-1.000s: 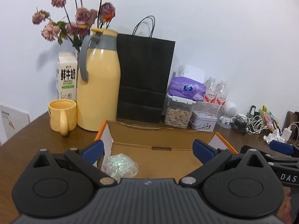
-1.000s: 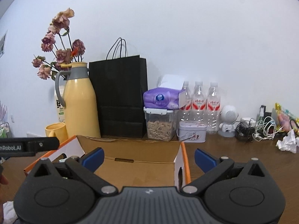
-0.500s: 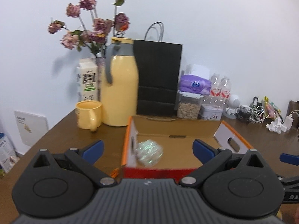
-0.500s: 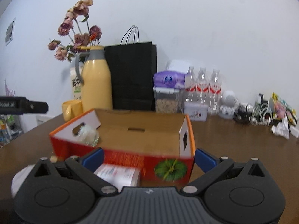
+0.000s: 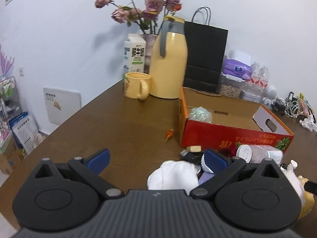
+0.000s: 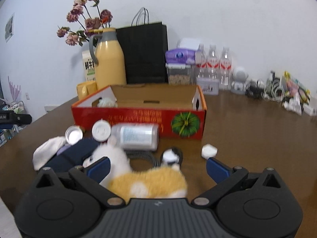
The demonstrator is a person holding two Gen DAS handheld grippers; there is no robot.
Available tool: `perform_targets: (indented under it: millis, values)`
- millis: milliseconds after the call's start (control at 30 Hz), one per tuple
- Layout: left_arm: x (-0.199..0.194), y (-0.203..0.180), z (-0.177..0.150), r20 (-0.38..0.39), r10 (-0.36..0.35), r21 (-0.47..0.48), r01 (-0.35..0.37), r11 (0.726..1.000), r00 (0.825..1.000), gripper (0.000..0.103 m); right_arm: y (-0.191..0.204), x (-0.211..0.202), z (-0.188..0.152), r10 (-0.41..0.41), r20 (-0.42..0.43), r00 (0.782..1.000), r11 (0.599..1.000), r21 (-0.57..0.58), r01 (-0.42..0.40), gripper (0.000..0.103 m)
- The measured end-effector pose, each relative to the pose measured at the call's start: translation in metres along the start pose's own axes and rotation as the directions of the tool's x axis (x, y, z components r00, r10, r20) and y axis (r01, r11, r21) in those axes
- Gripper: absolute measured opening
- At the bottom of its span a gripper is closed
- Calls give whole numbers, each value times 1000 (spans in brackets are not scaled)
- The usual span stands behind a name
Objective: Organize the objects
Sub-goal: 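Grasp the white cloth with the left tool while the right tool grasps the plush sheep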
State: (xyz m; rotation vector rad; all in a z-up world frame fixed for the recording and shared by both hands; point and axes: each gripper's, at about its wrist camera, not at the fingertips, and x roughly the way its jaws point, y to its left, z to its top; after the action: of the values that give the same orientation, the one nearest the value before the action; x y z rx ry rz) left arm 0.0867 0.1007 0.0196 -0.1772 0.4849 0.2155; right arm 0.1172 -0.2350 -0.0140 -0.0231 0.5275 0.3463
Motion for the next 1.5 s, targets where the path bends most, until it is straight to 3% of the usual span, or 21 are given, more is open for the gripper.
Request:
perform_targets:
  millis: [333, 600, 800, 933, 1167, 1300, 1500]
  values:
    - [-12, 9, -8, -7, 2, -17, -3, 1000, 1000, 103, 15, -4, -10, 60, -33, 998, 998, 5, -60, 103]
    - [-9, 17, -9, -27, 10, -17, -10, 1000, 1000, 103, 32, 13, 1, 99, -86, 991, 980, -164, -112, 103]
    - [6, 18, -16, -103, 1, 10, 0, 1000, 995, 103, 35, 35, 11, 138, -167, 976, 942, -282, -182, 87]
    - [17, 12, -21, -144, -10, 36, 16, 999, 990, 103, 29, 45, 14, 245, -232, 941, 926, -231, -298, 52]
    - [37, -1, -23, -203, -27, 93, 47, 995, 979, 103, 24, 40, 9, 253, -184, 950, 942, -176, -285, 46]
    - [50, -13, -25, -268, -52, 155, 96, 983, 962, 103, 20, 36, 9, 241, -153, 959, 952, -154, -264, 46]
    - [68, -25, -30, -319, -22, 194, 88, 977, 948, 103, 14, 35, 10, 220, -130, 967, 963, -126, -237, 46]
